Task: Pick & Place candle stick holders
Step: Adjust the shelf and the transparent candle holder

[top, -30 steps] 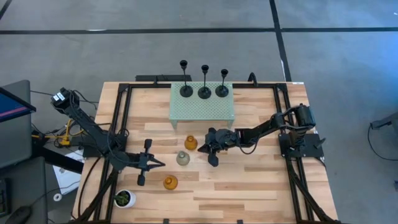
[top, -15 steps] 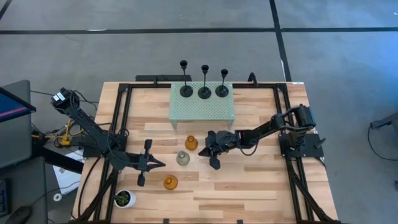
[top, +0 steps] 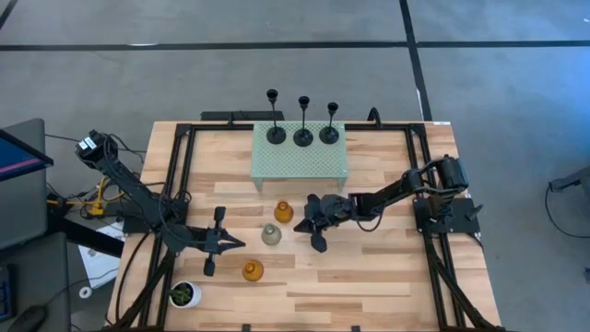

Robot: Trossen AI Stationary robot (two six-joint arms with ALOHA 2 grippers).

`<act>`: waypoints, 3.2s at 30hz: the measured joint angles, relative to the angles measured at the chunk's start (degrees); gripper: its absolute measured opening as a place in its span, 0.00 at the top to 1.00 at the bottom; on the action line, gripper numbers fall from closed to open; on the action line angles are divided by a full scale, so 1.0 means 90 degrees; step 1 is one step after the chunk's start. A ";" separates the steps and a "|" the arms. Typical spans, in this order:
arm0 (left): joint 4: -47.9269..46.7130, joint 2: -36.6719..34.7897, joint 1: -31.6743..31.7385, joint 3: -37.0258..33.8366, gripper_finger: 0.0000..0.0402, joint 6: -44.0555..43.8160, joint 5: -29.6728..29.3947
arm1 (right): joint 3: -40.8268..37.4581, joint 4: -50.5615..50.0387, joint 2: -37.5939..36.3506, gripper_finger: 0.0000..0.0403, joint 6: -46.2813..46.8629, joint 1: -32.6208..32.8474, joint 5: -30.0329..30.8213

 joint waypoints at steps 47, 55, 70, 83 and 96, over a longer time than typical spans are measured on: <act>0.0054 0.1436 0.1959 0.0000 0.99 -0.1940 -0.0410 | 0.0104 -0.1232 -0.0962 1.00 -0.0358 0.1221 0.3438; 0.1122 0.2194 0.3454 0.0000 0.99 -0.2135 0.0867 | 0.0104 -0.2428 -0.1617 1.00 -0.0356 0.1520 0.4059; 0.2193 0.3909 0.4255 0.0823 0.99 -0.2130 0.1938 | 0.0100 -0.3119 -0.1955 1.00 -0.0350 0.1751 0.4703; 0.2195 0.4619 0.4199 0.1630 0.99 -0.2113 0.2285 | 0.0097 -0.3322 -0.1955 1.00 -0.0307 0.1756 0.4693; 0.1903 0.4619 0.3559 0.1533 0.99 -0.2138 -0.0158 | 0.0097 -0.3330 -0.1955 1.00 -0.0294 0.1753 0.4684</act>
